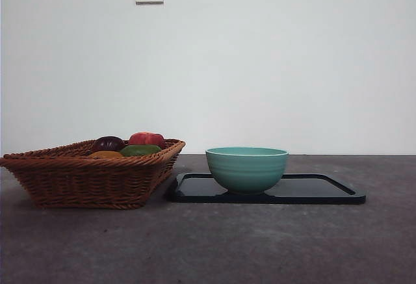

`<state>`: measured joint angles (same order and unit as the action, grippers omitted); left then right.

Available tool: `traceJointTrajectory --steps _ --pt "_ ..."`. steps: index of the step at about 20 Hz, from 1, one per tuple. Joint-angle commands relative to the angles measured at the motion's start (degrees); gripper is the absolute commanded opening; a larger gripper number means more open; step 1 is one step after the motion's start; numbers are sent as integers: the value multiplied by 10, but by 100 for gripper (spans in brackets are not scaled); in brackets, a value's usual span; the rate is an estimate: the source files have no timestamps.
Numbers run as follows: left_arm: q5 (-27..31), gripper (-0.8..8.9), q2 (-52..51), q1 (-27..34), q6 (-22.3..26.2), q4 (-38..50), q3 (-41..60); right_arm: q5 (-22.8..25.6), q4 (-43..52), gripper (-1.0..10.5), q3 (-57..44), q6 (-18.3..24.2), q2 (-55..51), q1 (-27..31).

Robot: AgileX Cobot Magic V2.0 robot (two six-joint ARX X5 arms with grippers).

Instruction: Pick up the wifruite, put it on the bowl, pick up the plate, put it on desk

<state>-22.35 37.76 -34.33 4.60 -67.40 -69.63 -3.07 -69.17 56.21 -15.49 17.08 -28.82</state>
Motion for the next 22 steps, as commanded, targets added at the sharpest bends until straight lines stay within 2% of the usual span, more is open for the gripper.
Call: traceJointTrajectory --steps 1,6,13,22 --pt "0 602 -8 -4 4 17 -7 -1 8 589 5 -11 10 -3" --pt "0 602 -28 -4 5 28 -7 -2 43 589 5 -10 104 -3" --pt "0 602 -43 -4 6 27 -7 -1 136 589 28 -9 347 -3" --pt "0 602 -49 -4 6 28 -8 -2 162 589 225 9 685 11"
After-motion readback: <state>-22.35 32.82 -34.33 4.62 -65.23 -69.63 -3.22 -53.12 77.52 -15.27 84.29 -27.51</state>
